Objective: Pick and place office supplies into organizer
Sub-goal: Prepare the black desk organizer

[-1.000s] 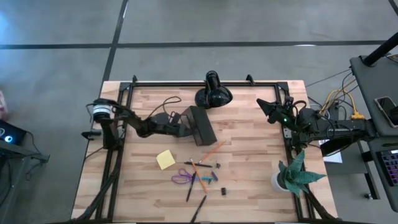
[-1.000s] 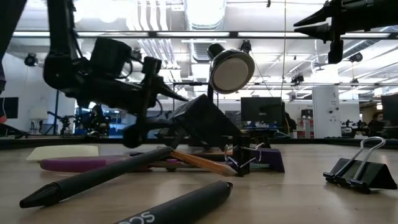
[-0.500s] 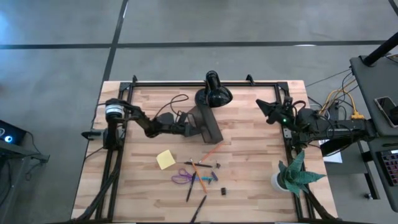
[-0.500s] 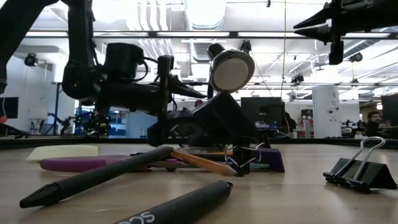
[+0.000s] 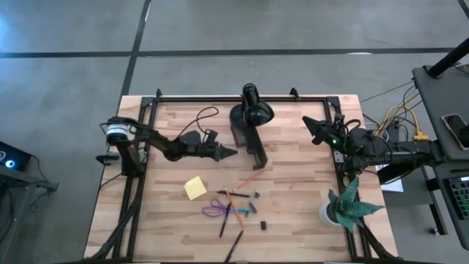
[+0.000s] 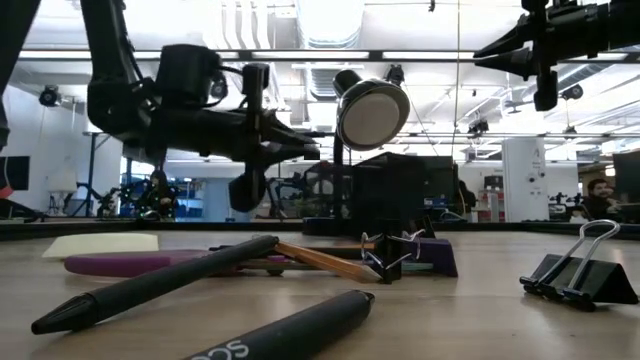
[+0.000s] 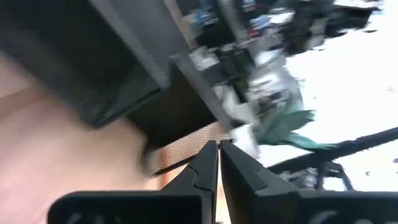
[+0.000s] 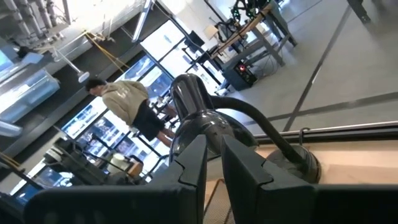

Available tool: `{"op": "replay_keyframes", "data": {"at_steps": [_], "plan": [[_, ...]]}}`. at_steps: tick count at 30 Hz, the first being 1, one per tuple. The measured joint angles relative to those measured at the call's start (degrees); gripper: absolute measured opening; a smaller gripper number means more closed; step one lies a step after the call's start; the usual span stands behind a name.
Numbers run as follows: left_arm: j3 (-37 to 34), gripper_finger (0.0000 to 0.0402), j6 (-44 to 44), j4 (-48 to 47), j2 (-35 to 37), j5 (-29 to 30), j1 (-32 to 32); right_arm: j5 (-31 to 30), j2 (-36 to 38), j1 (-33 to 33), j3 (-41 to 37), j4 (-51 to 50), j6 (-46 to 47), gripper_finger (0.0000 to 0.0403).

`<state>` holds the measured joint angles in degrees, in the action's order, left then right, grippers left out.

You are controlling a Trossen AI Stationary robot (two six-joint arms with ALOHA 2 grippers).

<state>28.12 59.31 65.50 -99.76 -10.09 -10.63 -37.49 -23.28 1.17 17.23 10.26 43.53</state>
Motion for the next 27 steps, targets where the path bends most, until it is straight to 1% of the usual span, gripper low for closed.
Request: {"op": "replay_keyframes", "data": {"at_steps": [4,6,8,11,16,18,20,23,27], "plan": [[0.0,0.0001,-0.1,-10.3,2.3,1.2,0.0,0.0,0.0,0.0,0.0,0.0,0.0,0.0043],[-0.3,0.0005,0.2,-10.5,3.1,2.0,0.0,0.0,0.0,0.0,0.0,0.0,0.0,0.0043],[-0.4,0.0017,0.3,-10.2,4.9,3.4,0.1,0.2,0.0,0.0,0.0,0.0,0.0,0.0043],[-0.4,0.0051,-0.1,-11.0,7.3,4.9,-0.1,0.4,0.0,0.0,0.0,0.0,0.0,0.0043],[0.1,0.0134,0.3,-15.8,9.2,8.5,-1.4,0.5,0.0,0.0,0.0,-0.2,0.0,0.0043],[0.3,0.0166,2.0,-17.1,8.3,8.1,-2.6,0.5,0.0,0.0,0.0,-0.3,0.0,0.0043],[0.8,0.0191,3.3,-16.0,6.7,5.8,-3.9,0.5,0.0,0.0,0.0,-0.4,0.0,0.0043],[2.3,0.0211,3.4,-12.9,4.7,4.1,-5.0,0.5,0.0,0.0,0.0,-0.6,0.0,0.0043],[4.9,0.0216,3.0,-11.8,2.7,3.8,-5.9,0.6,0.0,0.0,0.0,-0.7,0.0,0.0043]]}}
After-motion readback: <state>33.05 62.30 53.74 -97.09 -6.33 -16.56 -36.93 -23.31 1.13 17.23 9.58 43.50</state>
